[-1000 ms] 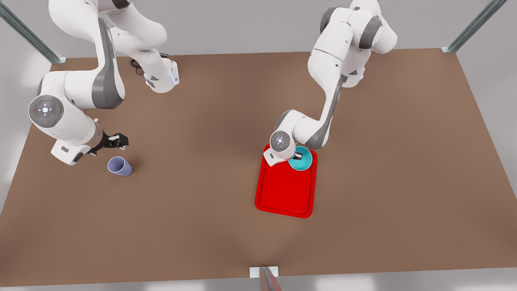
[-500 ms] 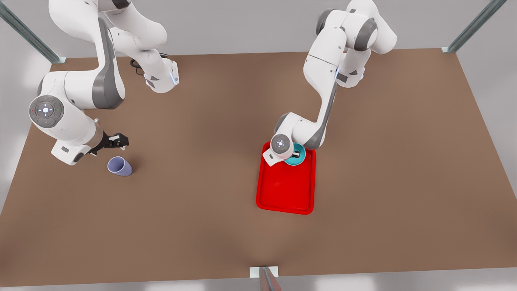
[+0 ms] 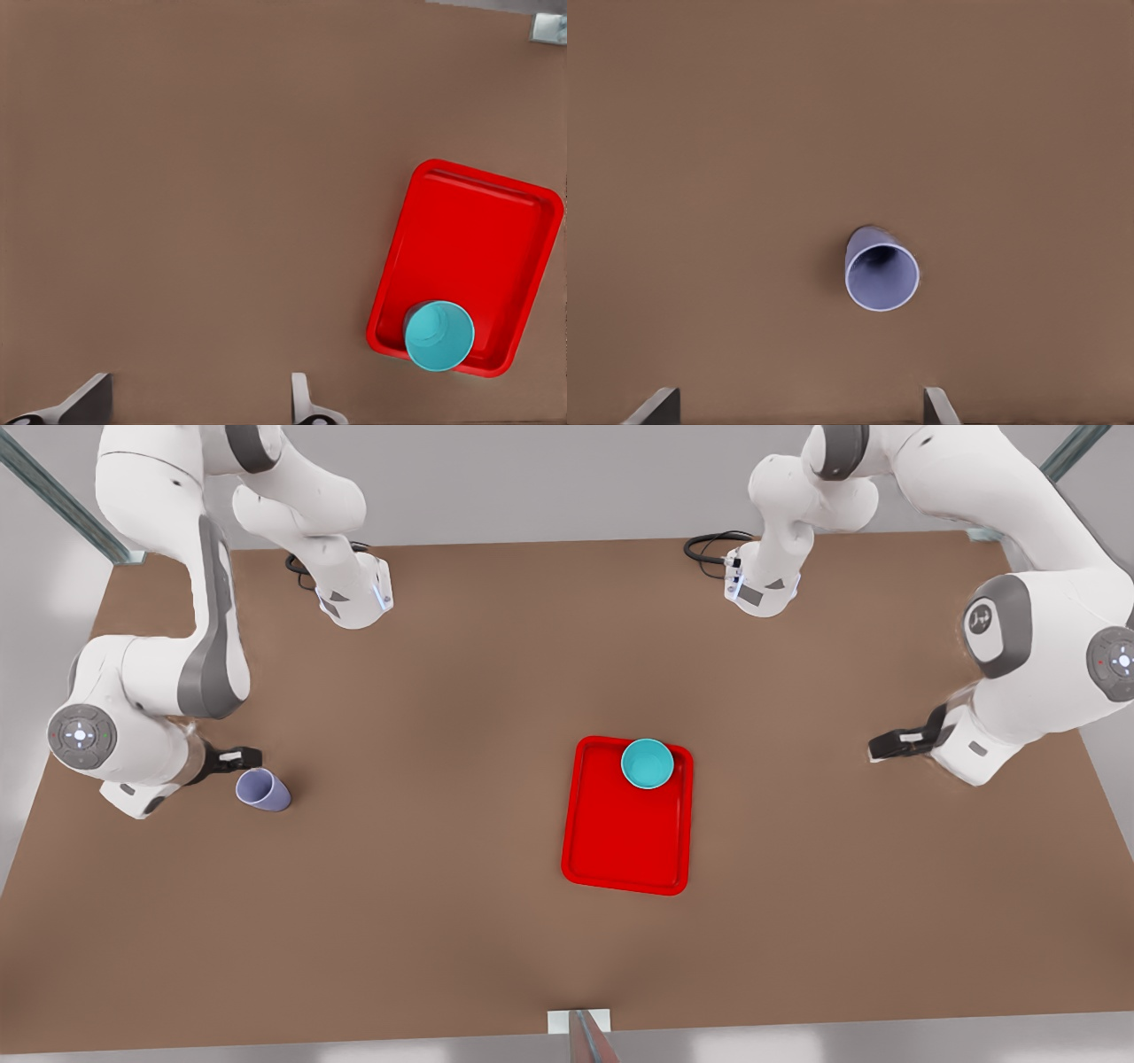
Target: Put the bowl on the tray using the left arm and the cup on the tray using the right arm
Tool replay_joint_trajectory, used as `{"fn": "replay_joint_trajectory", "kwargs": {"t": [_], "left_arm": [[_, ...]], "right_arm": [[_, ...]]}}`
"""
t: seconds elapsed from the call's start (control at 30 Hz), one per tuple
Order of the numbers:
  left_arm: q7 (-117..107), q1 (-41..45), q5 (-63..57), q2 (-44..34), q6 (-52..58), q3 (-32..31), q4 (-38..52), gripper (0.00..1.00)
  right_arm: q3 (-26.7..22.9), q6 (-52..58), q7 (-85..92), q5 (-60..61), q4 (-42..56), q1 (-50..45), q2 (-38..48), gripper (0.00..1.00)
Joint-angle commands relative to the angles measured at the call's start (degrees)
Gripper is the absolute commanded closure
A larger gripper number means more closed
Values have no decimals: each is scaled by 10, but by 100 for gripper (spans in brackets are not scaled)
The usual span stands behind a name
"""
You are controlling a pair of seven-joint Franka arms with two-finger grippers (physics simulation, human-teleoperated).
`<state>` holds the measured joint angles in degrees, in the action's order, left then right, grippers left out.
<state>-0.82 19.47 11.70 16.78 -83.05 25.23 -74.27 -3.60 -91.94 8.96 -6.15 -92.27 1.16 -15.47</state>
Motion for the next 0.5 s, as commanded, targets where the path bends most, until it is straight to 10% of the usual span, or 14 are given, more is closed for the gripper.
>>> {"fn": "replay_joint_trajectory", "kwargs": {"t": [0.0, 0.1, 0.47], "left_arm": [[0, -8, -40, -4, 1, -14, -2, 0], [-8, -176, -98, -56, -6, -205, -49, 0], [-30, -159, -136, -63, -8, -214, -61, 0]], "right_arm": [[0, -1, 0, 0, 0, 2, -4, 0], [1, -148, 41, -9, -96, 60, -15, 0], [10, -345, 110, -27, -266, 108, -10, 0]]}}
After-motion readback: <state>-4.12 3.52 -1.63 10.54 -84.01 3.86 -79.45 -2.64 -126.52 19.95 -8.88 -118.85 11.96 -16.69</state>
